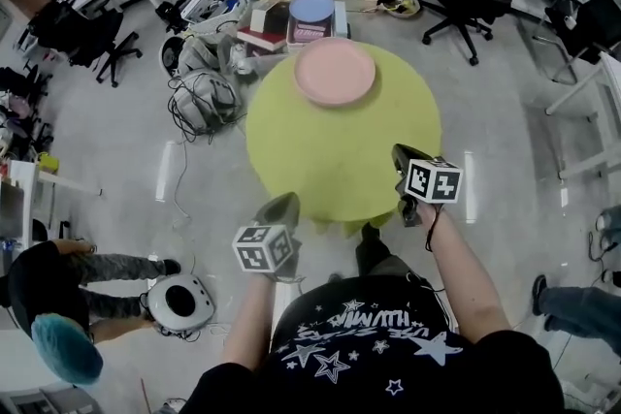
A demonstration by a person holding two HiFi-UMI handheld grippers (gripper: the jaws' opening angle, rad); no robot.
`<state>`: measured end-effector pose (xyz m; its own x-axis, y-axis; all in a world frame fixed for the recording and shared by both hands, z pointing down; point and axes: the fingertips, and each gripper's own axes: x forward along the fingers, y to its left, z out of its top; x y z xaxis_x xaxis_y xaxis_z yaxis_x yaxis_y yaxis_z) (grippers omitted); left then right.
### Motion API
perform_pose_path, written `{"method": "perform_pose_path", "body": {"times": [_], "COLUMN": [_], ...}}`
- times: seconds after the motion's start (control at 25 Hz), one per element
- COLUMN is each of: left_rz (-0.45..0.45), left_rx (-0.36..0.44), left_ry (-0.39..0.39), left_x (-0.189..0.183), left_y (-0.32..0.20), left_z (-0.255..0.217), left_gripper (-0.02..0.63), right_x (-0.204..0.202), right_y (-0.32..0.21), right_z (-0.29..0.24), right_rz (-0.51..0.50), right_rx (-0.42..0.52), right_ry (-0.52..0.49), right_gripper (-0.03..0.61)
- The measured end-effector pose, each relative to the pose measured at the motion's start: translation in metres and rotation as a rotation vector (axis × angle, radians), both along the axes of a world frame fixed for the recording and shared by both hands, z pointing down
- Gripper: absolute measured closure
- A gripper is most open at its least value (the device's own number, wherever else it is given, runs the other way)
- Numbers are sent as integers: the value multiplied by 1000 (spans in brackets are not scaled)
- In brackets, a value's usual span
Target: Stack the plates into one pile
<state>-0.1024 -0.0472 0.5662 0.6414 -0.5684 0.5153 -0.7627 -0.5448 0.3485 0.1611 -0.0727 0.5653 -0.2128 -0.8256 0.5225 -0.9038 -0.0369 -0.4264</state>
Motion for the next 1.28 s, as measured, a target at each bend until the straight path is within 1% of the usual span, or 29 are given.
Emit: {"method": "perform_pose_path", "body": {"times": [0.16,0.4,0.64,0.88,1.04,1.28], "left_rz": [44,105,142,174,169,155], "left_rx": [31,60,57,43,51,50], "left_ry": [12,18,25,25,32,35], "left_x": [-3,-12,-30,-37,-36,-27], "left_y": [13,40,70,93,97,99], "left_z": [-7,-14,-13,-9,-14,-15], "left_gripper": [595,595,595,595,595,595], "right_x": [-8,-32,-53,-59,-57,-56], "right_y": [24,65,108,142,152,147], "right_z": [-8,-8,-7,-8,-14,-16], "right_rz": [23,49,77,99,100,80], "right_rx": [18,24,9,-7,-7,8], "right_ry": [22,25,38,49,59,52], "right_gripper": [563,563,563,563,563,563]}}
